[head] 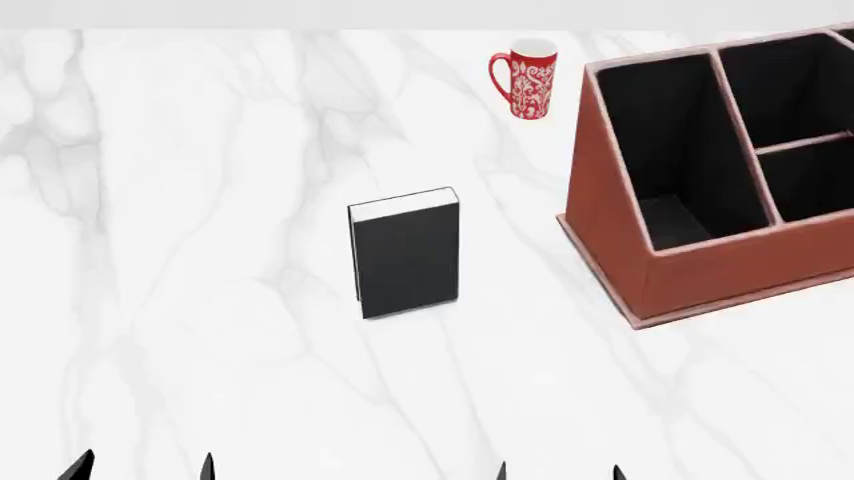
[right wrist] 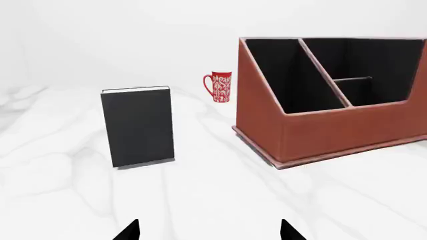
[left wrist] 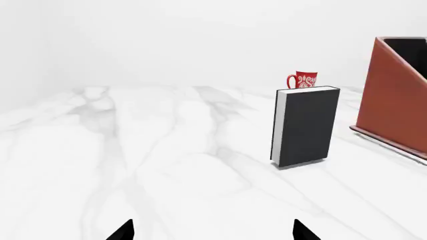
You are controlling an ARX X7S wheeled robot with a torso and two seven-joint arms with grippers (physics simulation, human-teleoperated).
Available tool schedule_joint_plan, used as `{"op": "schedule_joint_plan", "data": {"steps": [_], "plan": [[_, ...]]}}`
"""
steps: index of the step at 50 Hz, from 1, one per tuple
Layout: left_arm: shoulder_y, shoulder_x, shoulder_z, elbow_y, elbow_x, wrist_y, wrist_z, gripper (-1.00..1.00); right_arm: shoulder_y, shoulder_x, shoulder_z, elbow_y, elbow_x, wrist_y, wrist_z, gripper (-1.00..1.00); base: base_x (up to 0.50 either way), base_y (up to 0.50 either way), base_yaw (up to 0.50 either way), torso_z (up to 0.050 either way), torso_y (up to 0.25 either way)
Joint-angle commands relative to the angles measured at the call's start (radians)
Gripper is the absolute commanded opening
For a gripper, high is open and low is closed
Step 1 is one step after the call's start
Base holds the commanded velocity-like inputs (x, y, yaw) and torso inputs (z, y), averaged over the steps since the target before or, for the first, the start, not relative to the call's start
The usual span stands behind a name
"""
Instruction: Pick up the book and place it in the right compartment of the caddy.
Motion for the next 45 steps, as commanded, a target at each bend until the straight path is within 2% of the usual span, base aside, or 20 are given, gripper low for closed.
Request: {"op": "schedule_joint_plan", "data": {"steps": [1, 3, 12, 16, 40, 45], "plan": [[-0.007, -0.018, 0.006, -0.011, -0.023, -0.001, -0.020, 1.00, 0.001, 0.013, -0.016, -0.010, 0.018, 0.018, 0.028, 1.00, 0.00, 0.00, 0.00, 0.000, 0.000], [-0.004, -0.026, 0.011, -0.012, -0.040, 0.005, -0.025, 1.00, 0.004, 0.022, -0.028, -0.033, 0.011, 0.049, 0.054, 1.00, 0.00, 0.00, 0.00, 0.000, 0.000], [0.003, -0.048, 0.026, -0.013, -0.073, 0.000, -0.050, 1.00, 0.000, 0.044, -0.065, 0.008, -0.017, -0.023, 0.119, 1.00, 0.00, 0.00, 0.00, 0.000, 0.000], [0.004, -0.056, 0.035, -0.007, -0.080, 0.000, -0.058, 1.00, -0.002, 0.050, -0.066, -0.028, 0.018, 0.019, 0.114, 1.00, 0.00, -0.01, 0.00, 0.000, 0.000], [0.005, -0.085, 0.065, -0.010, -0.115, 0.012, -0.094, 1.00, 0.014, 0.082, -0.090, -0.010, 0.051, 0.025, 0.163, 1.00, 0.13, -0.50, 0.00, 0.000, 0.000], [0.006, -0.089, 0.068, -0.015, -0.122, 0.015, -0.102, 1.00, 0.020, 0.083, -0.094, -0.005, 0.044, 0.031, 0.187, 1.00, 0.00, 0.00, 0.00, 0.000, 0.000]]}}
